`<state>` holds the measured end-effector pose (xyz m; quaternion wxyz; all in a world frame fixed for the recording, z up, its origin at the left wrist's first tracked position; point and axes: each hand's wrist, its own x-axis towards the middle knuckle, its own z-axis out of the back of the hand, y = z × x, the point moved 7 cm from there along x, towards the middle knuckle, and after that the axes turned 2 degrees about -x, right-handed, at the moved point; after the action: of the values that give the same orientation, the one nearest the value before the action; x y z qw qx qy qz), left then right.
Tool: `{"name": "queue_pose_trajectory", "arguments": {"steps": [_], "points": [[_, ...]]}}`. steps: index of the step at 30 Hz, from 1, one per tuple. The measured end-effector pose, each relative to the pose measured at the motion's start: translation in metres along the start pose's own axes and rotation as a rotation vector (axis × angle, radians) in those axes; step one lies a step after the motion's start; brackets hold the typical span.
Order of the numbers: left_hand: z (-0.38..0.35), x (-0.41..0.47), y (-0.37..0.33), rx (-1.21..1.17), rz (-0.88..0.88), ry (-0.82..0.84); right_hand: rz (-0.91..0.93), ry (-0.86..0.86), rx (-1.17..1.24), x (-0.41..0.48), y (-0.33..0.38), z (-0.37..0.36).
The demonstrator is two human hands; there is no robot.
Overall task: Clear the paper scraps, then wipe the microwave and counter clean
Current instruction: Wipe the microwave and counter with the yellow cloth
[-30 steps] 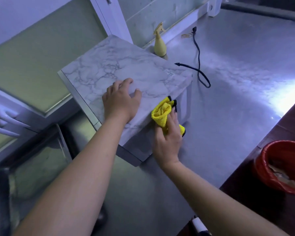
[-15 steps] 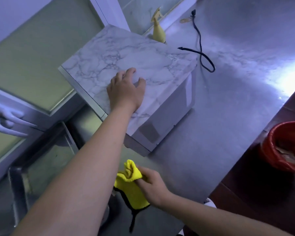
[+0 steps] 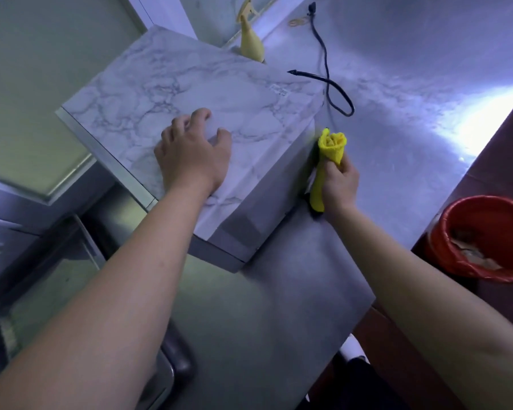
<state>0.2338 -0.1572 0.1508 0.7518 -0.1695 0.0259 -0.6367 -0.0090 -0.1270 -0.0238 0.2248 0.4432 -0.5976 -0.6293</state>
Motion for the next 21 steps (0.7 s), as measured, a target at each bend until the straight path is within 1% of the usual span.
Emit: {"name": "queue_pose_trajectory", "arguments": {"steps": [4,9,12,16,19,21], "points": [[-0.001,0.000,-0.001,0.005,0.002,-0.003,-0.130,-0.122,0.025,-0.014,-0.034,-0.024],[-0.002,0.000,-0.002,0.031,-0.010,-0.006,-0.319,-0.125,0.155,-0.100,-0.098,-0.042],[-0.001,0.000,-0.003,0.028,-0.010,0.003,-0.474,-0.091,0.173,-0.163,-0.120,-0.055],[-0.001,-0.002,-0.003,0.026,-0.005,0.019,-0.589,-0.013,0.151,-0.220,-0.134,-0.066],[0.000,-0.002,-0.004,0.030,-0.007,0.029,-0.635,0.100,0.098,-0.243,-0.143,-0.067],[0.001,-0.002,-0.005,0.038,-0.008,0.037,-0.644,0.228,0.064,-0.246,-0.144,-0.061]]}}
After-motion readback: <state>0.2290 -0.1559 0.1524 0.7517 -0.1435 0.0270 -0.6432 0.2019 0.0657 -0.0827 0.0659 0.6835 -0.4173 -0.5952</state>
